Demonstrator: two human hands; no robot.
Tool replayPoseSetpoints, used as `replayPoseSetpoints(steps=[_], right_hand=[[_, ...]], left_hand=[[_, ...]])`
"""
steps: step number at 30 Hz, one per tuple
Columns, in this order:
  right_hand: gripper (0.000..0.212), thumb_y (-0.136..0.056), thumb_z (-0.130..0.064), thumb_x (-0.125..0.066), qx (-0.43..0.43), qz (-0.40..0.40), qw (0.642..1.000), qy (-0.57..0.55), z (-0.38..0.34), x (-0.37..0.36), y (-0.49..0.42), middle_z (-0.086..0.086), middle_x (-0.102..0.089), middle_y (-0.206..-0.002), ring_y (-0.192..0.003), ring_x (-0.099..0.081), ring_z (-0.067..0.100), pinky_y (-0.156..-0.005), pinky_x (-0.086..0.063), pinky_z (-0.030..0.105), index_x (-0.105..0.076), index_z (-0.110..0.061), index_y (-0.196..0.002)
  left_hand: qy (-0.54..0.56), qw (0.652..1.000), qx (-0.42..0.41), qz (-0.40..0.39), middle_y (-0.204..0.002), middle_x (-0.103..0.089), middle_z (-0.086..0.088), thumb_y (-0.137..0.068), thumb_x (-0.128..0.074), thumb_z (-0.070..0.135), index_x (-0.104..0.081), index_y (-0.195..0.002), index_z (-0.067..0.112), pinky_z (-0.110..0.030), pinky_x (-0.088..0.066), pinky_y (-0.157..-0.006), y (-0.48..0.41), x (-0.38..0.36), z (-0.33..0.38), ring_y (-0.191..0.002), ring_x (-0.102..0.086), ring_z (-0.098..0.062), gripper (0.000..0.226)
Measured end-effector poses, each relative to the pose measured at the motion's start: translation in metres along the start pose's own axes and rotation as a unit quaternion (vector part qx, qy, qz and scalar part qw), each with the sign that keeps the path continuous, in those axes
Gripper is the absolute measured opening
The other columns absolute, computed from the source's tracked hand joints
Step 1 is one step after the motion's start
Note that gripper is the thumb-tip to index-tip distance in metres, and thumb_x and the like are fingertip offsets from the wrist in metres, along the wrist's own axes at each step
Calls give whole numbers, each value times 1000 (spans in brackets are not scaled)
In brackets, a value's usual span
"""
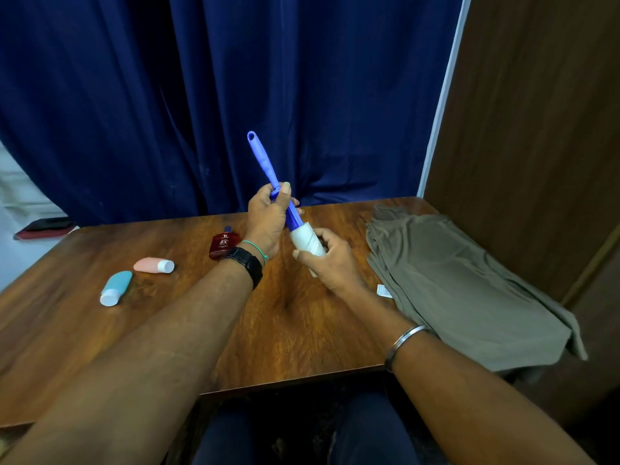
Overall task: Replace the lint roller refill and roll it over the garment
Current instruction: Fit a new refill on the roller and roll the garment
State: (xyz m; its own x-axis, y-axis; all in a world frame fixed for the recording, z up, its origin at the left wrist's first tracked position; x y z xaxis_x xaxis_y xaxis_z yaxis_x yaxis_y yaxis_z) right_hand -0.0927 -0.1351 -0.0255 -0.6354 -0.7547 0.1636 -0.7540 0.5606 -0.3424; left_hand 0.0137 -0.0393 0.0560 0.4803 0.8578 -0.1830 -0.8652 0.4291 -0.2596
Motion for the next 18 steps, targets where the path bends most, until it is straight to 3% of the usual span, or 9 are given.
replayPoseSetpoints(steps=[6,12,18], right_hand=[[48,-80,-32,-91,-6,7,1000,-8,2,-2,6,-2,-76,-108,-97,-73,18,-74,-59,28,-69,-23,-122],[50,-80,-43,-88,0,16,1000,7,8,-5,11,-4,-74,-111,-98,-71,17,-79,-60,35,-68,-27,-123],[43,-84,-36,-88,-28,-11,999,-41,16,-8,15,0,-77,-105,-88,-71,12,-77,-62,40,-72,-23,-121]], left_hand=[[-1,1000,20,-11,-93,-69,-13,-109,-61,30,-64,-118,7,-32,-65,-75,2,1,-4,-82,-72,-22,24],[6,999,45,-18,-91,-71,-11,-108,-63,29,-65,-126,1,-37,-65,-83,1,4,-9,-85,-73,-21,33],[11,996,81,-41,-94,-72,-14,-107,-64,26,-67,-128,0,-40,-64,-93,-3,12,-15,-95,-73,-27,33]])
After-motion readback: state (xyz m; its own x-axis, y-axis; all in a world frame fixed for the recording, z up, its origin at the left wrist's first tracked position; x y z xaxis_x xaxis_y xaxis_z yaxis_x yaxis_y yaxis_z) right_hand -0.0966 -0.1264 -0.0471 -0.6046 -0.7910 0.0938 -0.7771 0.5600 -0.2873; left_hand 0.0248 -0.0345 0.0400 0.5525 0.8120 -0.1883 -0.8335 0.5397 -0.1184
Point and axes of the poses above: each hand's wrist, its own y-axis away from the middle knuckle, its own x-axis out of the back of the hand, z = x × y, the point moved 1 cm from there along -y, towards the middle knuckle
